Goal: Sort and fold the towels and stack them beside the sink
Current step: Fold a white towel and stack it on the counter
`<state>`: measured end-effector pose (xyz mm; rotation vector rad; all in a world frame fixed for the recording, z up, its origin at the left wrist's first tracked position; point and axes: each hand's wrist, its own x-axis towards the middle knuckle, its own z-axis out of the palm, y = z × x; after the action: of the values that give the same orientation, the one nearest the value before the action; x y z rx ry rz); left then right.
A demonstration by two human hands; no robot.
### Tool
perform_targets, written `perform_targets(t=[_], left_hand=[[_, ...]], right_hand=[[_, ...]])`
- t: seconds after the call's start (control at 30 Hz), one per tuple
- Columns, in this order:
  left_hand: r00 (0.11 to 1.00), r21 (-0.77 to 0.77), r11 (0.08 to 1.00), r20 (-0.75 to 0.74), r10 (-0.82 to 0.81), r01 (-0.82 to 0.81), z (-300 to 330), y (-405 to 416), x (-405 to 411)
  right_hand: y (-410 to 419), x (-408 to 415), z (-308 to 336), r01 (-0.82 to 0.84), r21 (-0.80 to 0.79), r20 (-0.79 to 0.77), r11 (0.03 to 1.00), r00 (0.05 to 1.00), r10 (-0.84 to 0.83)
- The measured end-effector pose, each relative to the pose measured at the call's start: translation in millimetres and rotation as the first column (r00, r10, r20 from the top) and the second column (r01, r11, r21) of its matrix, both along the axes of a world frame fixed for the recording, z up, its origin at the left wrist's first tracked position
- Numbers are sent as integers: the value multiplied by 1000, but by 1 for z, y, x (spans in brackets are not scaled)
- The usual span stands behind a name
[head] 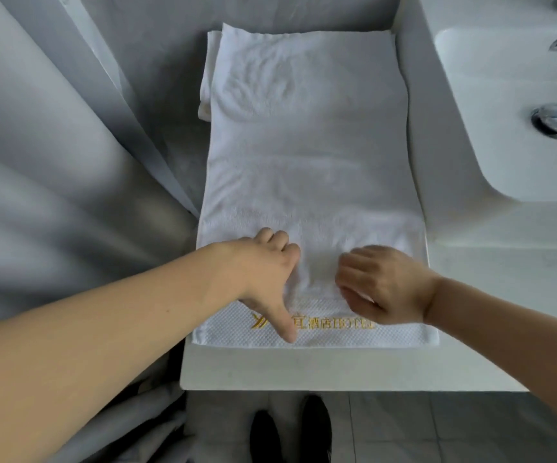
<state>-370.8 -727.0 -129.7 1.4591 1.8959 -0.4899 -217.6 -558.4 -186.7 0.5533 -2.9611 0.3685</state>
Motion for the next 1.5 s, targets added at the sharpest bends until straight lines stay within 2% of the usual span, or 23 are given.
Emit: perform_targets(t=[0.1, 0.27, 0.43, 0.57, 0.63, 0.7, 0.77, 0.87, 0.93, 1.03, 1.1, 1.17, 1.2, 1.27, 1.37, 1.5], left_hand=[[984, -3, 994, -142, -105, 106, -2, -6, 15], [937, 40, 982, -309, -164, 185, -6, -15, 32], [895, -35, 981, -406, -187, 189, -2, -20, 53], [816, -142, 943, -473, -332, 301, 4, -14, 69], [825, -135, 941, -454, -336, 310, 8, -12, 68], [881, -77, 962, -388, -271, 262, 15, -11, 62], [945, -31, 986, -284, -165, 163, 21, -7, 53], [992, -17, 1000, -126, 17, -19, 29, 8, 27], [981, 16, 983, -58, 183, -183, 22, 17, -5], [906, 195, 893, -43, 421, -406, 14, 21, -55], [841, 309, 810, -57, 539, -498, 12, 18, -76], [776, 389, 724, -35, 630, -570, 10, 13, -86], [757, 437, 695, -46, 651, -571, 10, 13, -87], [754, 581, 666, -131, 644, -468, 10, 18, -88], [731, 770, 560, -186, 657, -307, 9, 34, -91], [662, 885, 414, -180, 727, -214, 4, 52, -114]], right_hand=[[-1, 24, 2, -73, 37, 150, 997, 986, 67], [-8, 30, 16, 24, 198, 351, 980, 932, -94], [-16, 32, 19, 19, 285, 370, 958, 920, -129], [-28, 27, 24, 6, 375, 412, 927, 894, -173], [-29, 20, 32, 54, 347, 480, 936, 847, -227], [-22, 9, 43, 204, 277, 603, 939, 724, -335], [-9, -5, 50, 315, 228, 710, 921, 594, -379], [21, -27, 60, 324, 224, 761, 919, 532, -372], [39, -39, 68, 351, 237, 744, 906, 534, -402], [61, -53, 82, 368, 359, 629, 858, 584, -513], [70, -60, 88, 376, 452, 492, 809, 652, -577], [74, -68, 89, 343, 557, 270, 756, 787, -555], [76, -72, 87, 324, 614, 149, 720, 848, -509], [79, -79, 82, 333, 697, 4, 635, 884, -468], [89, -95, 79, 359, 745, -40, 562, 865, -500], [114, -130, 94, 497, 696, -109, 518, 786, -608]])
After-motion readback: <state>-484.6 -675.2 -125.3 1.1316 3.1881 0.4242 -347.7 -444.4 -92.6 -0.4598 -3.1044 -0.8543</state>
